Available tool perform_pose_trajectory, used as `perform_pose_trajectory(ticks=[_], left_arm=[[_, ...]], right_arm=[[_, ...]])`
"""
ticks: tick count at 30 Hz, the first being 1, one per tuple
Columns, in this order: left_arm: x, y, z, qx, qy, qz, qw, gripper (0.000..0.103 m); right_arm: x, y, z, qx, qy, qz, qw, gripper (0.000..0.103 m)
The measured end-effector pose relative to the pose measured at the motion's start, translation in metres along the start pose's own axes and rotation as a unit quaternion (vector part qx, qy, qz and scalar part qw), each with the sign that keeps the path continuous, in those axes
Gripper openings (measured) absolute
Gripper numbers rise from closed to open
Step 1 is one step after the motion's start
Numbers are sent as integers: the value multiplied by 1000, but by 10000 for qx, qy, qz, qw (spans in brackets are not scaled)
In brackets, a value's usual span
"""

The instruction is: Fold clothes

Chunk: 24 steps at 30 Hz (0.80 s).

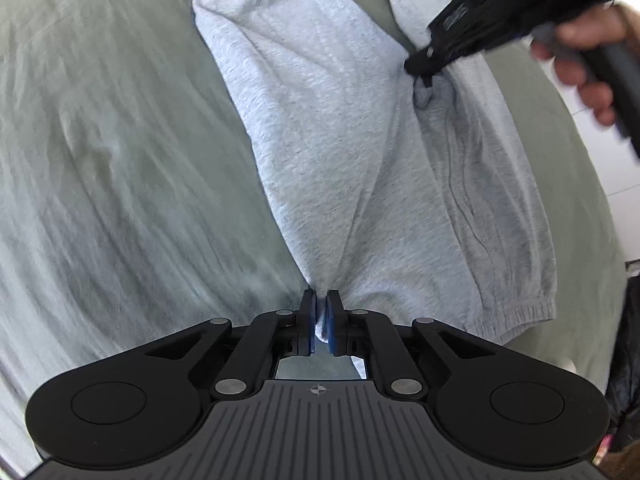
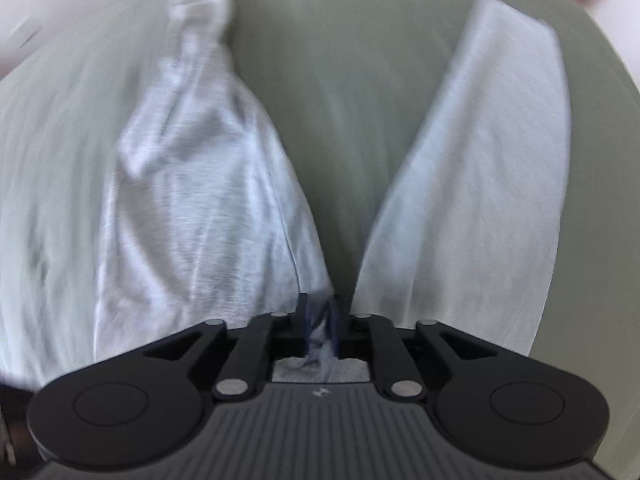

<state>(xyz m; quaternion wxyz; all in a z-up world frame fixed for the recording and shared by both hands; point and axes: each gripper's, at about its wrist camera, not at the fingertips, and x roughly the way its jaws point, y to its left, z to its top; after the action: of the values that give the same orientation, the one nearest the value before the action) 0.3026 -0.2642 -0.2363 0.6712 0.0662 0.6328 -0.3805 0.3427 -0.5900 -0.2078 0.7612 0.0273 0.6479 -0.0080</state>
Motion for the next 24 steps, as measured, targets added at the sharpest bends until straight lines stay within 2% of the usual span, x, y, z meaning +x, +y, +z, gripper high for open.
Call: perform_pose_trajectory(ticks=[1, 2, 4, 6, 8, 11, 14, 16, 18, 21, 24], left_arm=[[-10, 6, 3, -82, -133, -25, 9999, 24], [-22, 14, 5, -159, -430, -51, 9989, 30], [-42, 30, 16, -367, -1004, 117, 9942, 38], [-49, 40, 29, -617, -1297, 276, 9893, 39], [-56, 53, 59, -927, -1726, 486, 9794, 40], [-54, 66, 99, -1298, -2034, 772, 9674, 40], [-51, 71, 128, -1377, -2061, 1103, 9625, 40], [-52, 75, 147, -1371, -1996, 1264, 9620, 40], [-47, 73, 156, -1438, -1960, 1332, 9608, 40], [-33, 66, 179, -1497, -1805, 1351, 9627, 40], [-19, 54, 191, -1574, -1657, 1661, 9593, 40]], right_arm=[[-12, -10, 8, 34, -221, 157, 9996, 24], [-21, -21, 13, 160, -405, 389, 9983, 29], [-37, -60, 22, 673, -965, 1130, 9866, 39], [-37, -86, 25, 1019, -1295, 1597, 9733, 39], [-31, -104, 27, 1240, -1481, 1948, 9616, 39], [-13, -107, 39, 1109, -1547, 2347, 9532, 39], [4, -100, 42, 981, -1626, 2799, 9410, 39], [17, -92, 47, 985, -1631, 3196, 9282, 39], [21, -81, 45, 799, -1686, 3347, 9236, 39], [35, -73, 51, 605, -1650, 3422, 9230, 39], [48, -78, 64, 902, -1504, 3834, 9068, 39]])
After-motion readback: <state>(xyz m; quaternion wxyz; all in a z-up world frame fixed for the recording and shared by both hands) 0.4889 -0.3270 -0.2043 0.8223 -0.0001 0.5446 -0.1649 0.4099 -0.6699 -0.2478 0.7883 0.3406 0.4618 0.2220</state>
